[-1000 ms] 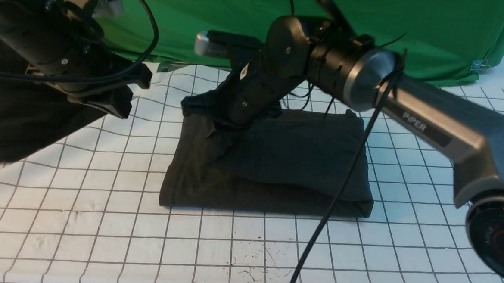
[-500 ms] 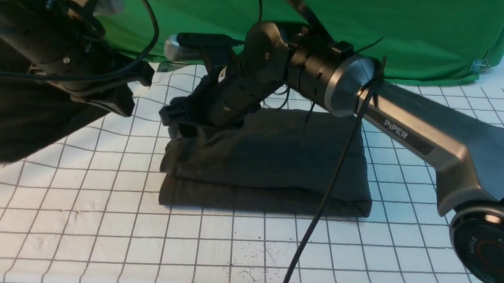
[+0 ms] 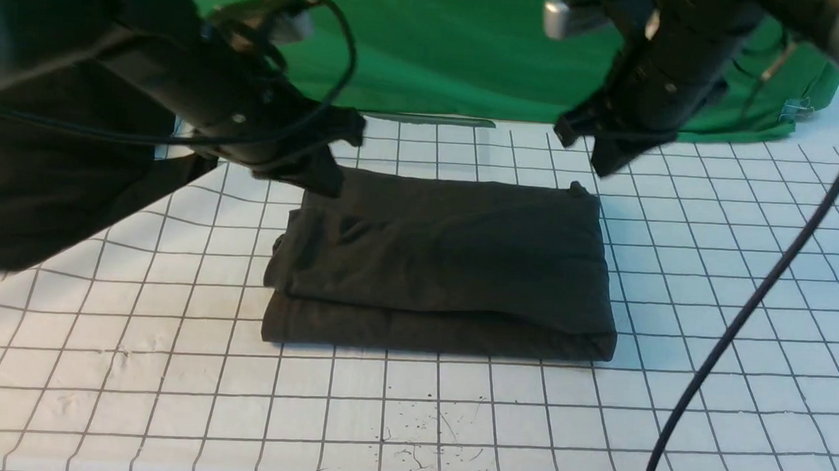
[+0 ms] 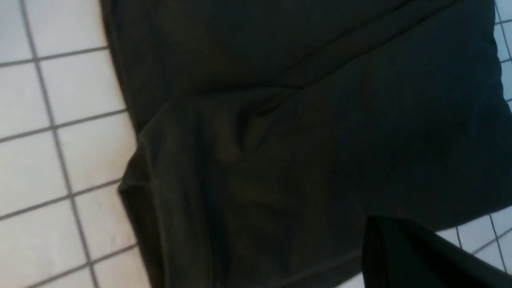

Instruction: Fold a long-sleeved shirt over a white checkered tablecloth.

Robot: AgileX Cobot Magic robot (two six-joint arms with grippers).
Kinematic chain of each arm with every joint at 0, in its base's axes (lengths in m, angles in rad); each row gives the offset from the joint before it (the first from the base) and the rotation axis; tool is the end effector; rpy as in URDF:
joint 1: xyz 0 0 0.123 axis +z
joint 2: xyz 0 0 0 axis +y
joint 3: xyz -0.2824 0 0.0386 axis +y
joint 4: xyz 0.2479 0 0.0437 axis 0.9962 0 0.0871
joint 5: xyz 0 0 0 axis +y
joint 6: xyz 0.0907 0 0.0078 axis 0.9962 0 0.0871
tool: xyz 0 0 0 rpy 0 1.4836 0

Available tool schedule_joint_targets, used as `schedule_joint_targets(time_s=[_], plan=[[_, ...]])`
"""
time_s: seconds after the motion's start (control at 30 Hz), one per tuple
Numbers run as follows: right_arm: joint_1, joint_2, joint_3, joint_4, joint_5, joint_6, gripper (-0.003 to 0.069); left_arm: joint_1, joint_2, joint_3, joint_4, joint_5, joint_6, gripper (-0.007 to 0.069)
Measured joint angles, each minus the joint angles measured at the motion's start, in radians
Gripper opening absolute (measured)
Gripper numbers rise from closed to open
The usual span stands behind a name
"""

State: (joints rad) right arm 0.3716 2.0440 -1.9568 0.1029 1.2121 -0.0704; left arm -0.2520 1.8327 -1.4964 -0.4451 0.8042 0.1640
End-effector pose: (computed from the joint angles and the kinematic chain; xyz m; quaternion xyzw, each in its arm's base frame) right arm 0.4121 0.1700 0.2939 -0.2065 0.9608 0.0768 0.1685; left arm 0.3855 -0.1284 0.2722 0.0897 0.9447 -0.2037 0.2408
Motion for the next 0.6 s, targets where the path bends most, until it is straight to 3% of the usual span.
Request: schedule_joint_targets(time_s=[0.13,0.33,0.6], plan=[[-0.013,0.008,0.132,0.063,-0.025,-0.034,-0.0003,-0.008,0.112,-0.044,-0.008,-0.005,-0.004,-0.0004],[-0.014,0.031,0.334,0.076,-0.104,-0.063,-0.0004,-0.007,0.241,-0.044,0.101,0.032,-0.03,-0.0004],[-0.064,0.012,0.459,0.106,-0.206,-0.062,-0.0004,-0.006,0.247,-0.022,0.123,0.02,-0.053,-0.0004]])
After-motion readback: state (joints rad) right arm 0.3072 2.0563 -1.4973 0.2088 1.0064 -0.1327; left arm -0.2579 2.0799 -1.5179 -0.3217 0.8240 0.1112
